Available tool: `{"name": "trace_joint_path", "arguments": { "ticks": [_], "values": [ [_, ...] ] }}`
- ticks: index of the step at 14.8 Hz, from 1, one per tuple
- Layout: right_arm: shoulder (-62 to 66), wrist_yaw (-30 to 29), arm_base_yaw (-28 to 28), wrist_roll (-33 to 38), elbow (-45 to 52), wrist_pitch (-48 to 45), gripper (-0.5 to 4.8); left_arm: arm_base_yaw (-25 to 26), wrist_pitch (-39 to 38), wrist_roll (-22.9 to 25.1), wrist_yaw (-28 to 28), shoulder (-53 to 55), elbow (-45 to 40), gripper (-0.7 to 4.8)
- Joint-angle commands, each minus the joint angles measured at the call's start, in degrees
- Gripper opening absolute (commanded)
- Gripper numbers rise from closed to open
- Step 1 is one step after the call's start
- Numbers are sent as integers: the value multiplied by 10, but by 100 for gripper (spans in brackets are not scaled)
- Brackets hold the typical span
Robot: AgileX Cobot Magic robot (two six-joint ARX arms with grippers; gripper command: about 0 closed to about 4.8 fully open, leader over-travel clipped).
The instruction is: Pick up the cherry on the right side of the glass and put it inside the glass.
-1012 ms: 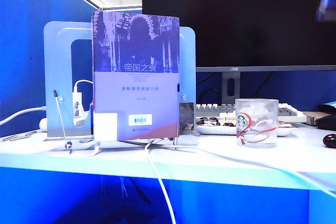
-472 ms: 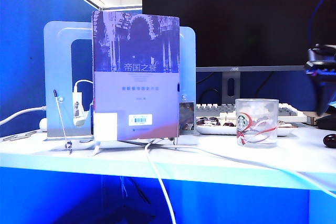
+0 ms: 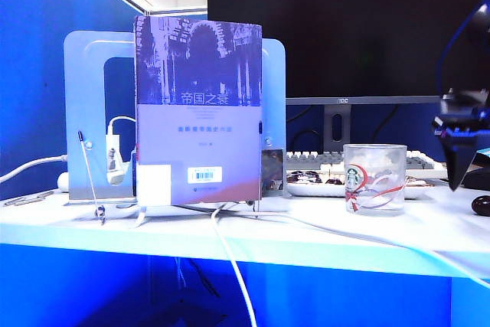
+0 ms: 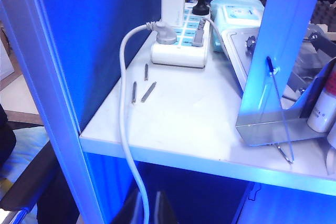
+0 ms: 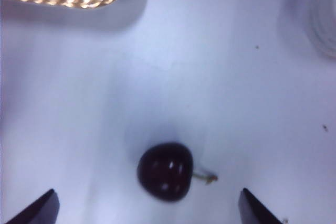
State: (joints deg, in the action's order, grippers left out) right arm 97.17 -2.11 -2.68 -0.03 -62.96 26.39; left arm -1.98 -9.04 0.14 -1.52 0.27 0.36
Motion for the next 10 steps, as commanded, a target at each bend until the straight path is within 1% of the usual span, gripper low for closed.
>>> {"name": "trace_joint_path", "arguments": {
  "ticks": [1,3,10],
  "values": [
    [22,17,0,0,-26,3,479,0,-7,-2,3,-2,-1,53],
    [31,37,0,-1,-32,4,479,0,-7,-2,3,-2,-1,53],
    [70,37,0,-3,-33,6,479,0,-7,-2,3,-2,-1,53]
  ]
}}
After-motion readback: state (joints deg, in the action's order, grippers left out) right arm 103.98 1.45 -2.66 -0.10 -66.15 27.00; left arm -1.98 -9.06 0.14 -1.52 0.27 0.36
